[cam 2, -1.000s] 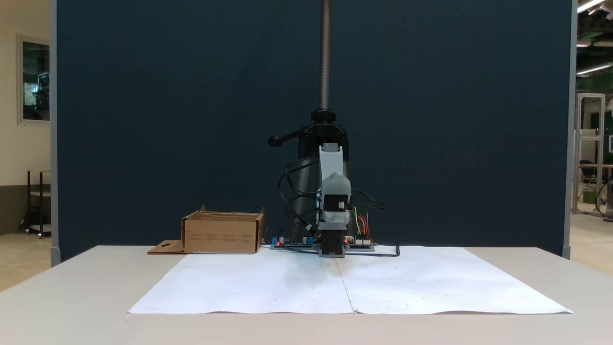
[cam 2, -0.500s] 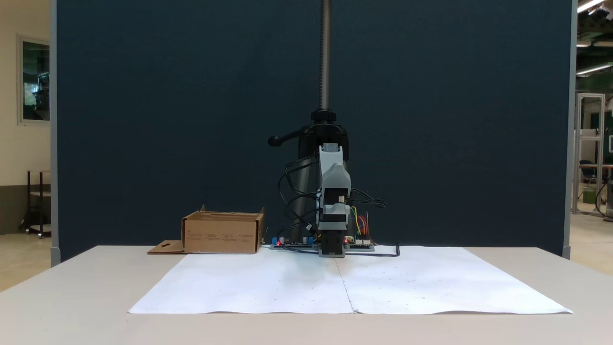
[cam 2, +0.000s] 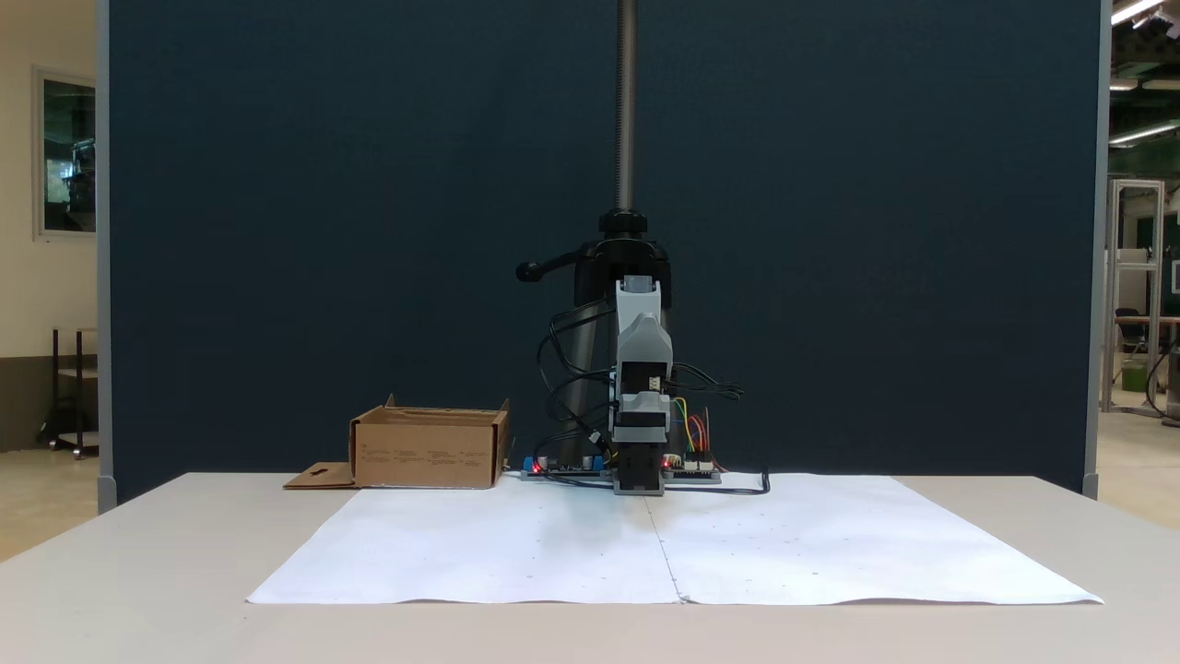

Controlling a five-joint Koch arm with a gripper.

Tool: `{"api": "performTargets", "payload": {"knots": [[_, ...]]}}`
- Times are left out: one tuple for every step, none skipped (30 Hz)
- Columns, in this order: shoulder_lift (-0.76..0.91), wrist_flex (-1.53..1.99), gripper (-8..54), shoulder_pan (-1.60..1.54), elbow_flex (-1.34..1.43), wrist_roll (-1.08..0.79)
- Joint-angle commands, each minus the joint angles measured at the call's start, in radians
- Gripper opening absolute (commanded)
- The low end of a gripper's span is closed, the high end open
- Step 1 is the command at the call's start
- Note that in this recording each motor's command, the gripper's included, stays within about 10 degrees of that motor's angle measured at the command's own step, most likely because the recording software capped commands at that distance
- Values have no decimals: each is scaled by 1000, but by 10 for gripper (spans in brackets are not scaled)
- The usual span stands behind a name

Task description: Grasp a green dice and put it in the bin.

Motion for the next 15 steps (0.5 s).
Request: {"api": "performTargets", "payload": {"knots": [[109,-92,452,20,64,-81],[109,-92,452,18,64,-81],[109,-92,452,17,64,-81],[109,-92,452,15,64,-81],[109,-92,452,12,64,-81],[109,-92,452,11,64,-80],[109,-92,452,11,64,-80],[109,-94,452,9,64,-78],[109,-95,452,9,64,-80],[110,-95,451,9,64,-80],[110,-95,451,9,64,-78],[110,-95,451,9,64,-80],[110,-97,451,9,64,-80],[110,-95,451,9,64,-80],[109,-95,451,8,64,-78]]}}
